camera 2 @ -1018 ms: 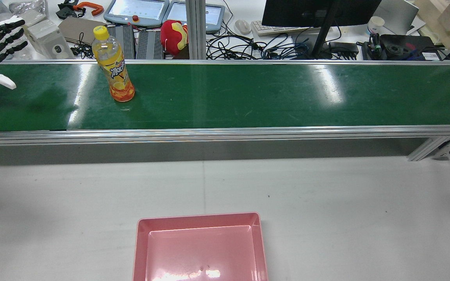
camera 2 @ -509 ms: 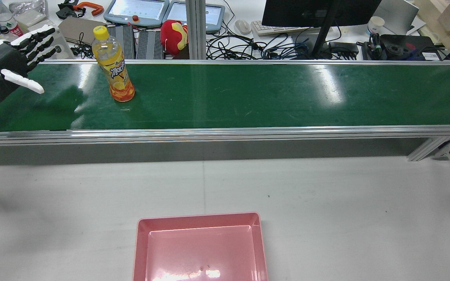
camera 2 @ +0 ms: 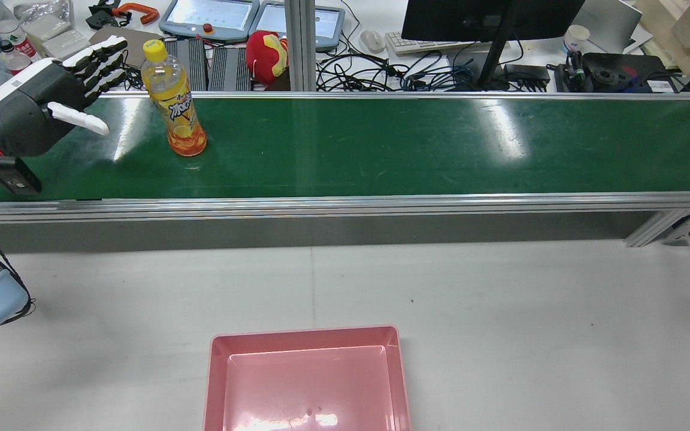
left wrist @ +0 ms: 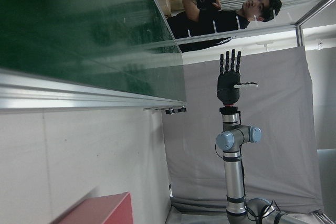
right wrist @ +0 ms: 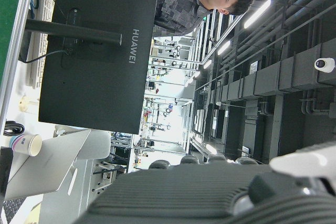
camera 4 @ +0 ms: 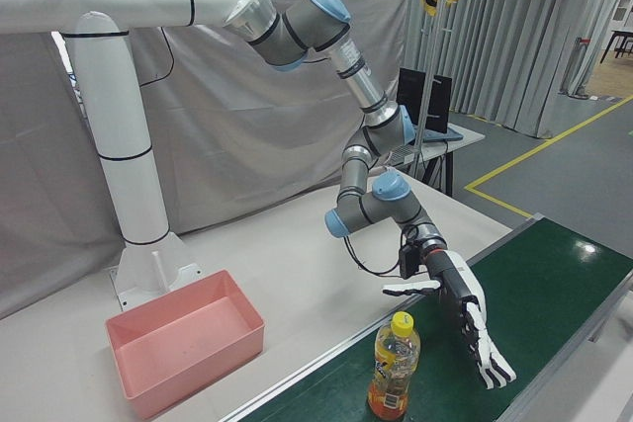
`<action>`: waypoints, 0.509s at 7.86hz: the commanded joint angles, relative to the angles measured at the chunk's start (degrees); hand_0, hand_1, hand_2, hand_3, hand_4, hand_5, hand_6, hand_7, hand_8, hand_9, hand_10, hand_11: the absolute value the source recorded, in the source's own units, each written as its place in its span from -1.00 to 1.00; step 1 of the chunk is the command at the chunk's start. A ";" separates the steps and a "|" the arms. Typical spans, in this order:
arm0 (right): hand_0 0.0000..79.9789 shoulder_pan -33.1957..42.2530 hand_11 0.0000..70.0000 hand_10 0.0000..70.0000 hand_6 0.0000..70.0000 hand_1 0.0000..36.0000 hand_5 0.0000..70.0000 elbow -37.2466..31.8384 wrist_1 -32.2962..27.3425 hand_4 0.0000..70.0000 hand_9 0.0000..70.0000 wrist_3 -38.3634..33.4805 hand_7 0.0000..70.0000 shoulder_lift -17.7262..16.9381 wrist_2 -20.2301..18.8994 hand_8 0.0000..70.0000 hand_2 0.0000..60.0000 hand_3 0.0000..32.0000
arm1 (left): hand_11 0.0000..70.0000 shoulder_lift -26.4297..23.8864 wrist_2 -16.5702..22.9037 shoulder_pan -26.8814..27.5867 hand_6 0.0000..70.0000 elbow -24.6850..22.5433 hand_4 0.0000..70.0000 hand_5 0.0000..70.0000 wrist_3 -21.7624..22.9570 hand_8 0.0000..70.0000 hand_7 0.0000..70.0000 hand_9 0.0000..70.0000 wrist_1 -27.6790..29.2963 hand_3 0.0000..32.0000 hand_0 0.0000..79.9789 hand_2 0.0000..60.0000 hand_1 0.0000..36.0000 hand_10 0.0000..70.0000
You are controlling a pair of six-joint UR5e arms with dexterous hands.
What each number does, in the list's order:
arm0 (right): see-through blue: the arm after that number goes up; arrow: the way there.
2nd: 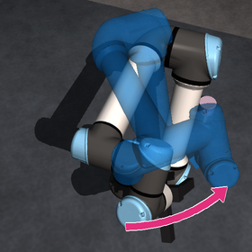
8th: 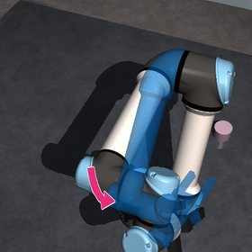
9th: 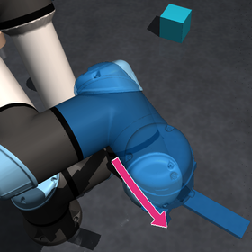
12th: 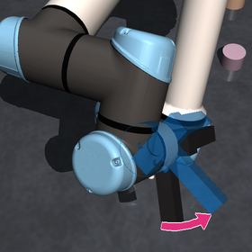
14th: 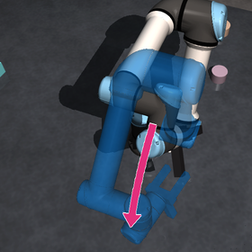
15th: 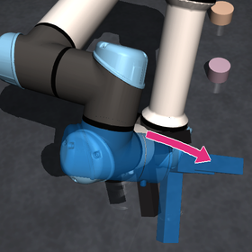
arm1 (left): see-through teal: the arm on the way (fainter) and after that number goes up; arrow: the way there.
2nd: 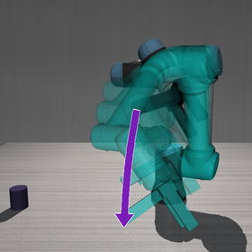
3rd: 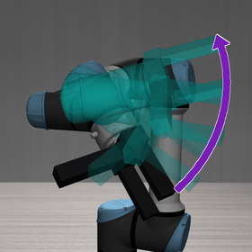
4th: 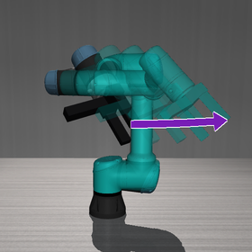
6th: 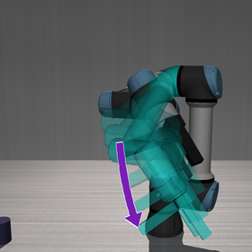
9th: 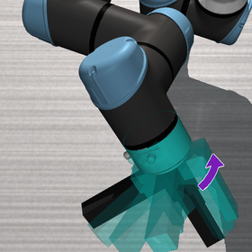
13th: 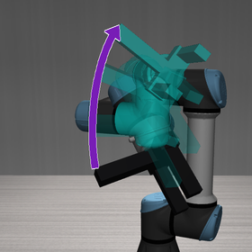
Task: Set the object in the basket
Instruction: 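Move the left hand toward the orange-labelled juice bottle on the belt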
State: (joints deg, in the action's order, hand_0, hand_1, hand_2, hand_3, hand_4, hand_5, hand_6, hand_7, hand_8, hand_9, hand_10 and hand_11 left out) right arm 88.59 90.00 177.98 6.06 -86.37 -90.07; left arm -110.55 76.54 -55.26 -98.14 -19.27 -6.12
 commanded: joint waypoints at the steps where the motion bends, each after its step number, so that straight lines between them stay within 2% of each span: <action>1: -1.00 0.00 -1.00 -1.00 -1.00 -1.00 -1.00 0.00 0.00 -1.00 -1.00 -0.09 -1.00 -0.02 -0.02 -1.00 -1.00 -1.00 | -0.76 -4.32 -0.16 2.94 -1.00 0.31 -0.69 -0.64 -1.21 -0.92 -1.00 -0.87 -3.54 -1.00 0.55 -1.00 -0.18 -0.88; 2: -1.00 0.00 -1.00 -1.00 -1.00 -1.00 -1.00 0.00 0.00 -1.00 -1.00 0.00 -1.00 -0.02 -0.02 -1.00 -1.00 -1.00 | -0.75 -4.33 -0.77 3.75 -1.00 0.49 -0.68 -0.63 -1.64 -0.91 -1.00 -0.85 -3.55 -1.00 0.57 -1.00 -0.08 -0.87; 4: -1.00 0.00 -1.00 -1.00 -1.00 -1.00 -1.00 0.00 0.00 -1.00 -1.00 0.00 -1.00 -0.02 -0.02 -1.00 -1.00 -1.00 | -0.74 -4.41 -0.95 3.93 -1.00 0.58 -0.66 -0.61 -1.64 -0.90 -1.00 -0.84 -3.63 -1.00 0.59 -1.00 -0.03 -0.87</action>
State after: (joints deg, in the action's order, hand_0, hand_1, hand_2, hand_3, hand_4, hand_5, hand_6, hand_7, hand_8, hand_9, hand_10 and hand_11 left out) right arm 88.59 90.04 177.98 6.05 -86.37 -90.08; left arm -114.68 75.87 -51.90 -97.69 -20.76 -9.60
